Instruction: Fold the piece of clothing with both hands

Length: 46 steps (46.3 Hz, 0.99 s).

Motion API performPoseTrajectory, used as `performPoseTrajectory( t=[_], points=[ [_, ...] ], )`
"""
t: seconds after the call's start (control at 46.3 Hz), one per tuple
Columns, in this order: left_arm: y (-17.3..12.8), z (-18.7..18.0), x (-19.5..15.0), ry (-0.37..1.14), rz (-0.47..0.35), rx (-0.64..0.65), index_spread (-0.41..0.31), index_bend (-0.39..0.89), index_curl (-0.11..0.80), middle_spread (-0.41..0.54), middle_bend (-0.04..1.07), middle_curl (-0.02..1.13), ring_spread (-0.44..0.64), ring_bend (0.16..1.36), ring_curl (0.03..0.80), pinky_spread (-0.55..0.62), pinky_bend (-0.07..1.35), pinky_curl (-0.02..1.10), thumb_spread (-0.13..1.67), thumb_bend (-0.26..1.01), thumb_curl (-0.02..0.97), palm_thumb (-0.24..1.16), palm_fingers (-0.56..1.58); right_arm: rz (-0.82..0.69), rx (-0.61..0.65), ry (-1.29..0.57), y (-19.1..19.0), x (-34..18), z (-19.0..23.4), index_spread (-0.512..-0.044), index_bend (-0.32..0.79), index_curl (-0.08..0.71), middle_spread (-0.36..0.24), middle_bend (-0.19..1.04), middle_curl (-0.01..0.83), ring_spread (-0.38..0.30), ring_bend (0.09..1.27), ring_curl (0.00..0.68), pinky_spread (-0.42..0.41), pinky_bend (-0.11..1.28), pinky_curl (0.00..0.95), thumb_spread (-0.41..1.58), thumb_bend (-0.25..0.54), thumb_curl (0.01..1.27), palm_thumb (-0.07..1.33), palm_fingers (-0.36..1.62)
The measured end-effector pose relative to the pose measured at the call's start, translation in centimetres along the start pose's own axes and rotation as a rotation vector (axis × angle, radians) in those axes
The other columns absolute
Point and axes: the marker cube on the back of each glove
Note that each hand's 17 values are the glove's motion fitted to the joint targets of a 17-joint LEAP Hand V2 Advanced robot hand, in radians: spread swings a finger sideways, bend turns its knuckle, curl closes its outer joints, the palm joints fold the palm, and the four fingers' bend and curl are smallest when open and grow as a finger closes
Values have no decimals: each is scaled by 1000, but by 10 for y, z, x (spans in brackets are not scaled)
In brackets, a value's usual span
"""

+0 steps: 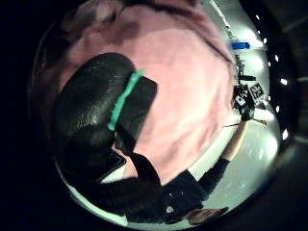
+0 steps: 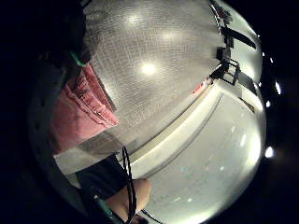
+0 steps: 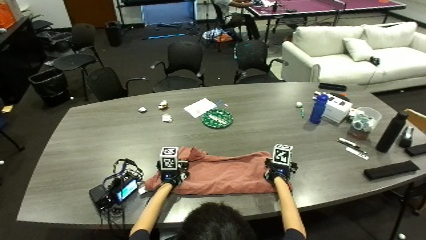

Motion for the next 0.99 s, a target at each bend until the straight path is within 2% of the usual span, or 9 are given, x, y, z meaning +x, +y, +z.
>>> performPoseTrajectory(
  t=[0.108, 0.194, 0.345, 0.367, 0.389, 0.453, 0.648, 0.777, 0.993],
  points=[
    [-10, 14, 0, 27, -9, -95, -32, 39, 365, 176, 129, 273, 322, 464, 397, 340, 337, 424, 1235, -50, 252, 79, 31, 45, 115, -46, -5, -3, -3, -113, 21, 167, 30, 236, 423, -72, 587, 431, -12, 678, 388, 1234, 2, 464, 584, 661],
    [-12, 16, 3, 46, -4, -124, -8, 48, 317, 230, 152, 262, 397, 476, 377, 402, 373, 415, 1198, -45, 244, 25, -92, -9, 164, -69, 0, -12, -3, -96, 43, 155, 2, 264, 433, -107, 597, 424, -73, 685, 378, 1230, 23, 472, 660, 768],
    [-16, 12, 4, 40, -1, -63, 13, 70, 260, 286, 162, 249, 469, 497, 357, 462, 404, 400, 1164, -29, 241, -10, -124, -82, 247, -97, 4, -24, -4, -126, 126, 192, -74, 268, 453, -175, 598, 432, -226, 709, 381, 1165, 73, 508, 841, 1108],
    [-16, 12, 5, 45, 3, -65, 15, 73, 254, 290, 163, 248, 476, 499, 355, 466, 407, 399, 1161, -28, 241, -11, -125, -76, 252, -98, 4, -24, -4, -135, 135, 201, -87, 277, 459, -186, 613, 440, -240, 697, 381, 1144, 74, 514, 861, 1154],
    [-15, 12, 5, 48, 6, -69, 13, 80, 250, 293, 162, 247, 481, 499, 353, 470, 408, 397, 1158, -27, 241, -12, -124, -66, 254, -97, 4, -23, -4, -129, 114, 202, -86, 260, 455, -185, 596, 438, -244, 706, 387, 1148, 67, 512, 858, 1096],
    [-10, 10, 5, 59, 6, -101, 20, 79, 233, 307, 161, 244, 499, 512, 350, 478, 417, 395, 1152, -26, 240, -13, -121, -46, 237, -95, 4, -18, -4, -159, 162, 235, -120, 291, 475, -205, 622, 455, -276, 672, 389, 1066, 67, 535, 920, 1226],
    [3, -2, 13, 149, 31, -148, 35, 98, 204, 319, 175, 248, 506, 539, 343, 467, 437, 388, 1149, -14, 248, 9, -75, 24, 220, -80, -7, 17, -13, -202, 169, 292, -166, 306, 496, -229, 621, 463, -315, 639, 388, 836, -3, 584, 969, 1261],
    [7, -12, 20, 121, 52, -129, 30, 113, 200, 296, 185, 257, 497, 557, 341, 450, 436, 381, 1165, -8, 257, 46, -48, 118, 263, -100, -15, 44, -32, -212, 157, 315, -175, 307, 505, -235, 626, 465, -324, 632, 389, 754, -23, 606, 984, 1263],
    [10, -32, 20, 113, 55, -101, 22, 110, 193, 278, 183, 271, 482, 581, 334, 436, 454, 376, 1189, -13, 261, 76, -40, 98, 262, -216, 7, 56, -85, -220, 159, 345, -184, 310, 515, -239, 618, 465, -329, 629, 394, 663, -30, 633, 990, 1262]
  ],
)
